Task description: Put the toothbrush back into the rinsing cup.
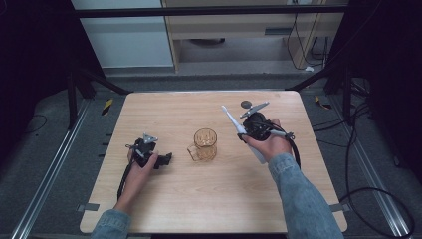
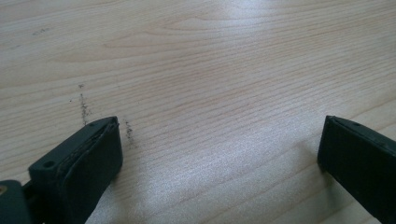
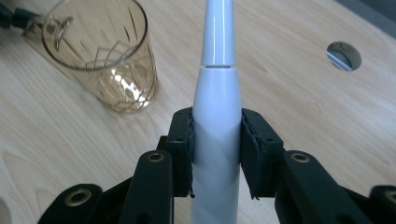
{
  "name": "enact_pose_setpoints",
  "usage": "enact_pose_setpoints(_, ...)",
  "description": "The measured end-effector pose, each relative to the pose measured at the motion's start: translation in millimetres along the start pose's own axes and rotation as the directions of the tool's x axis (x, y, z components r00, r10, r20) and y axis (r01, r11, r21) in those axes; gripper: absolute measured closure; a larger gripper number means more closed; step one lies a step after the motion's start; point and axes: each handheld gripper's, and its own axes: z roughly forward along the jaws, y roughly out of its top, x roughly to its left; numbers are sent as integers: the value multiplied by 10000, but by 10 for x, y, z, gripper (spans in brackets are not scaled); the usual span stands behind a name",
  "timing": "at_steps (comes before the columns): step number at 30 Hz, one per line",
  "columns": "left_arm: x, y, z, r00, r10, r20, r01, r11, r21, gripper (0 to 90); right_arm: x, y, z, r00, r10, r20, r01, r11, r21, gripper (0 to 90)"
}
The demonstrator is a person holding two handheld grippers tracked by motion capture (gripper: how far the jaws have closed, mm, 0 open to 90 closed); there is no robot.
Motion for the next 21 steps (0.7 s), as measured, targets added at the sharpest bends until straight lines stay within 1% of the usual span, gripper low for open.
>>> enact_pose_setpoints(2, 0, 0, 0, 10000, -2, 0, 2, 10000, -2, 0, 3, 19, 0, 10000, 31, 27, -30, 10000, -90, 669)
enact_pose_setpoints(3, 0, 0, 0, 10000, -2, 2, 2, 10000, -2, 0, 4, 55, -2, 9999, 94, 89, -91, 9995, -315, 669)
enact_pose_setpoints(4, 0, 0, 0, 10000, 0, 0, 0, 10000, 0, 0, 3, 72, -2, 9998, 151, 107, -146, 9989, -439, 669)
enact_pose_setpoints(5, 0, 0, 0, 10000, 0, 0, 0, 10000, 0, 0, 3, 72, -2, 9998, 151, 107, -146, 9989, -439, 669)
enact_pose_setpoints(6, 0, 0, 0, 10000, 2, 1, -2, 10000, 1, 0, 5, 89, -3, 9996, 243, 133, -235, 9982, -552, 669)
enact_pose_setpoints(7, 0, 0, 0, 10000, 0, 1, 0, 10000, 0, 0, -1, 125, -2, 9994, 292, 177, -277, 9966, -778, 669)
enact_pose_setpoints(8, 0, 0, 0, 10000, 3, 0, -3, 10000, 1, 0, -2, 143, -1, 9994, 283, 223, -263, 9960, -850, 669)
enact_pose_setpoints(9, 0, 0, 0, 10000, 3, 0, -3, 10000, 1, 0, -2, 143, -1, 9994, 283, 223, -263, 9960, -850, 669)
enact_pose_setpoints(10, 0, 0, 0, 10000, 4, -1, -4, 10000, 1, 0, 2, 181, -1, 9991, 334, 251, -308, 9947, -976, 669)
enact_pose_setpoints(14, 0, 0, 0, 10000, 1, -1, -1, 10000, -2, 0, 6, 249, 12, 9987, 373, 359, -335, 9943, -1008, 669)
enact_pose_setpoints(17, 0, 0, 0, 10000, 3, 1, -3, 10000, 1, 0, 2, 321, 15, 9984, 425, 383, -378, 9925, -1160, 669)
enact_pose_setpoints(19, -2, 0, 2, 10000, -28, 1, 28, 10000, -25, 0, 5, 389, 5, 9982, 408, 441, -345, 9901, -1359, 669)
enact_pose_setpoints(21, -2, 0, 2, 10000, -23, -1, 23, 10000, -26, 0, 10, 412, 2, 9981, 426, 438, -359, 9891, -1426, 669)
